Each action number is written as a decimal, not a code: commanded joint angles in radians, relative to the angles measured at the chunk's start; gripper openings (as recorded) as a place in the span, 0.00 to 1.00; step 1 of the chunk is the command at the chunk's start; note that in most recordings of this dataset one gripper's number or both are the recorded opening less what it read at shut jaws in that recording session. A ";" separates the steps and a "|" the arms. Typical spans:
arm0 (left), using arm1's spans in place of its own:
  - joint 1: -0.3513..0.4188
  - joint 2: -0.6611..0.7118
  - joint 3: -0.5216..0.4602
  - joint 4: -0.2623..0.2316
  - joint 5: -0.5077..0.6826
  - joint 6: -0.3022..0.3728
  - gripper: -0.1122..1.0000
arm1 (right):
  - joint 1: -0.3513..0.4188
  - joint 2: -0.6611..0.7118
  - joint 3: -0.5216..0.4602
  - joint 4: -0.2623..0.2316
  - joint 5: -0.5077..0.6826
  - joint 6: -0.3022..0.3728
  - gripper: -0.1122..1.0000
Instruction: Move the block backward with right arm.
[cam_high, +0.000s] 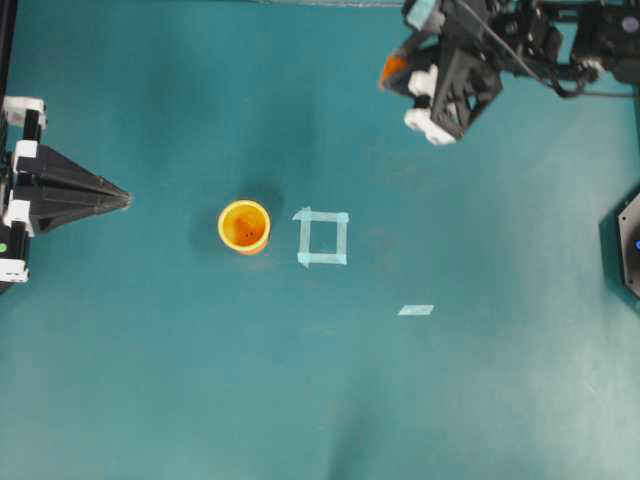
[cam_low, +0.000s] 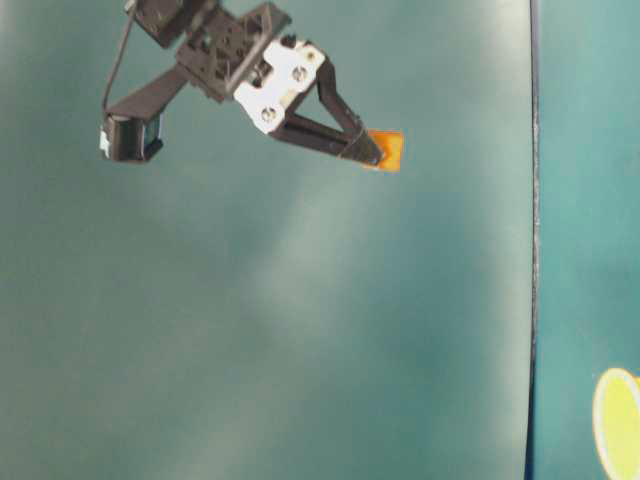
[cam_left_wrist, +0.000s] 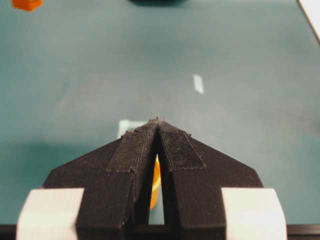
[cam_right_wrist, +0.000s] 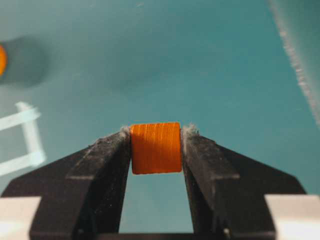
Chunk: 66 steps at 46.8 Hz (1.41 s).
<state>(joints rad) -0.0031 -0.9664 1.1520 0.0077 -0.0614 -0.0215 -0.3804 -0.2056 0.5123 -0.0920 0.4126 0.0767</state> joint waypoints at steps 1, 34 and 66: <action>0.000 0.005 -0.029 0.002 -0.005 0.002 0.10 | -0.025 0.005 -0.044 -0.014 -0.008 0.000 0.46; -0.002 0.006 -0.028 0.002 -0.005 0.002 0.10 | -0.221 0.071 -0.080 -0.020 -0.031 0.006 0.46; -0.002 0.005 -0.029 0.002 -0.005 0.002 0.10 | -0.313 0.140 -0.143 -0.018 -0.031 0.064 0.46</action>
<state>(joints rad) -0.0031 -0.9664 1.1505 0.0077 -0.0629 -0.0215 -0.6903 -0.0552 0.3988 -0.1104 0.3896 0.1365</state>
